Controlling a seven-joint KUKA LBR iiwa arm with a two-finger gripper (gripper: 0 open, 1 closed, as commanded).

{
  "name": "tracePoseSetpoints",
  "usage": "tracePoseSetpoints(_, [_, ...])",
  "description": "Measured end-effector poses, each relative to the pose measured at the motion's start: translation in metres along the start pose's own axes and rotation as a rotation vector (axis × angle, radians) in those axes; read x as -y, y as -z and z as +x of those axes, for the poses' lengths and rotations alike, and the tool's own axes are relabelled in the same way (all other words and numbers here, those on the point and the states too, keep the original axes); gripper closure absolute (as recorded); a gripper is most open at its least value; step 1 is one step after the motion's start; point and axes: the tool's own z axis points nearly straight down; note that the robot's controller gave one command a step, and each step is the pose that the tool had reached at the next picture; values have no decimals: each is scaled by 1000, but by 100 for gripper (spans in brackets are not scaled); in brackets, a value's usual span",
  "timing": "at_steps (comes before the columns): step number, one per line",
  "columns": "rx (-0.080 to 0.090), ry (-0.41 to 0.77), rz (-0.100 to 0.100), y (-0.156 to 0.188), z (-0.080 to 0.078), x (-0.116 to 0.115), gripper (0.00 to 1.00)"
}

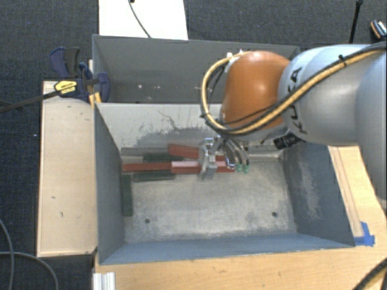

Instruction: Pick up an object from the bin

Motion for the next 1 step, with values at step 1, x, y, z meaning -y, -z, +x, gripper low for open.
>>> tracePoseSetpoints(1, [1,0,0,29,-1,0,100])
